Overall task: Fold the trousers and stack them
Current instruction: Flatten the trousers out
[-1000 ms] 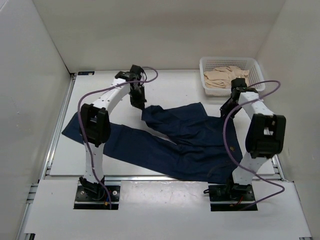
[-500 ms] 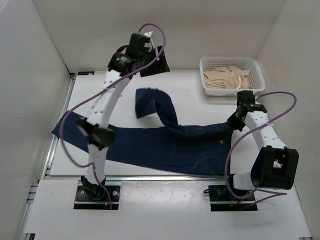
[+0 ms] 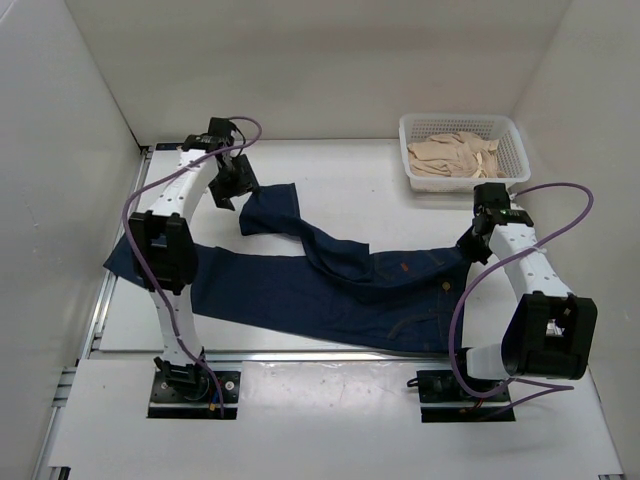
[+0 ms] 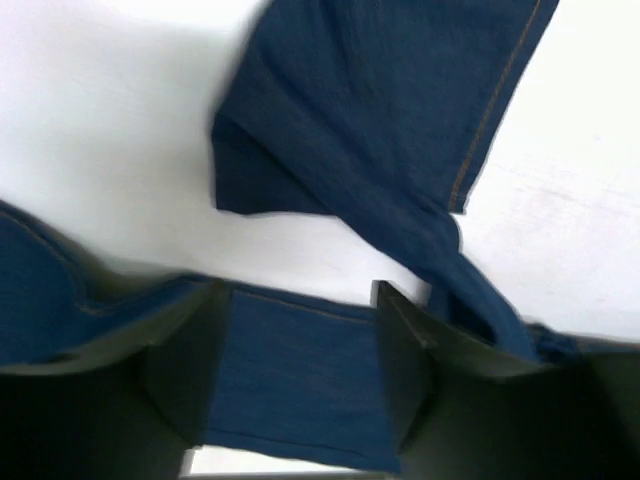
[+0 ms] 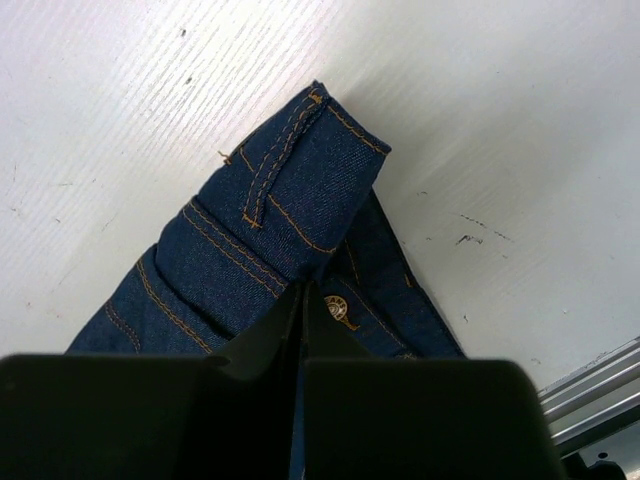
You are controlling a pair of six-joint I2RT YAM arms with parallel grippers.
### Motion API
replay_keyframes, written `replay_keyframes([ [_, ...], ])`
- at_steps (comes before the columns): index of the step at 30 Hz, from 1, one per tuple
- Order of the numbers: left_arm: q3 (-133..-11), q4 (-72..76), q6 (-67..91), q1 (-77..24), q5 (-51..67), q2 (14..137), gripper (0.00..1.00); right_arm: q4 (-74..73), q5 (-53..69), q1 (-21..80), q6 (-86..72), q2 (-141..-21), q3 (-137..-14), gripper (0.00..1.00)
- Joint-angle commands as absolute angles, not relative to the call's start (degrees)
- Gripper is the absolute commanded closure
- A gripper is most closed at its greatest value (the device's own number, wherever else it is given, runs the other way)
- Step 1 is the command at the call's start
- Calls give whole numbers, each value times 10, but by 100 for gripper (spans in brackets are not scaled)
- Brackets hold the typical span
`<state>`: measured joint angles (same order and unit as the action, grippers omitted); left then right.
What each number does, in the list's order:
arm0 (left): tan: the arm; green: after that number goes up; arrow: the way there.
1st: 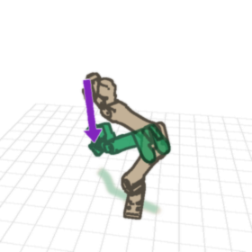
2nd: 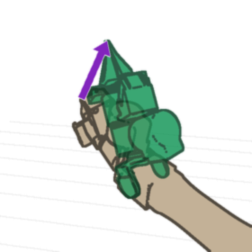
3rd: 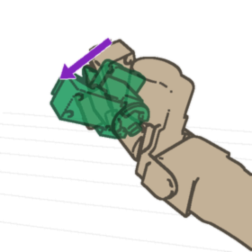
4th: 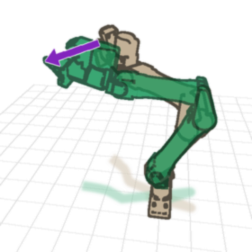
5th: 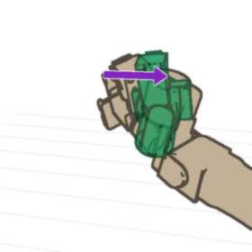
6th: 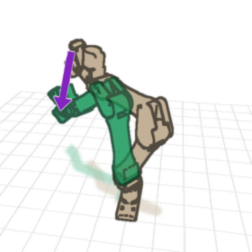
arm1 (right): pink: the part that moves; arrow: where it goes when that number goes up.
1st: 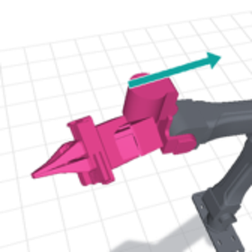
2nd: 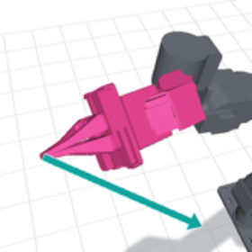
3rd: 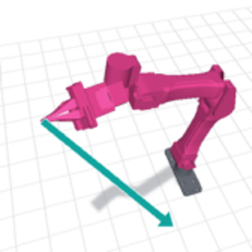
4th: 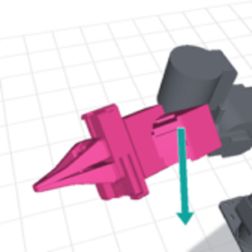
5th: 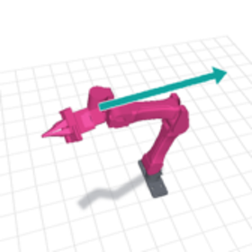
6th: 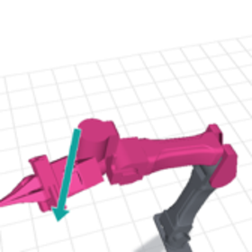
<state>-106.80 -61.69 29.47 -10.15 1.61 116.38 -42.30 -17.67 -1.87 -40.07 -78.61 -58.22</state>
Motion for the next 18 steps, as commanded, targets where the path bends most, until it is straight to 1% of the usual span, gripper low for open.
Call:
replay_keyframes([
  [1,-1085,-601,291,-110,15,1169,21,-424,-185,-21,-387,-772,-581,100],
  [6,-1085,-601,298,-110,15,1256,19,-431,-172,-21,-367,-786,-594,100],
  [8,-1078,-571,309,-110,32,1266,18,-431,-172,-21,-367,-799,-600,100],
  [11,-1078,-571,330,-110,33,1293,18,-431,-167,-21,-367,-805,-600,100],
  [13,-1085,-571,330,-110,19,1309,33,-431,-162,-21,-367,-805,-600,100],
  [14,-1085,-571,330,-110,18,1310,46,-431,-162,-21,-367,-805,-600,100],
  [15,-1093,-579,330,-104,13,1310,70,-431,-162,-21,-362,-800,-600,100],
  [16,-1117,-594,330,-104,-1,1310,89,-431,-162,-21,-362,-800,-600,100],
  [18,-1142,-620,321,-98,-34,1280,90,-438,-169,-21,-356,-788,-600,100],
])
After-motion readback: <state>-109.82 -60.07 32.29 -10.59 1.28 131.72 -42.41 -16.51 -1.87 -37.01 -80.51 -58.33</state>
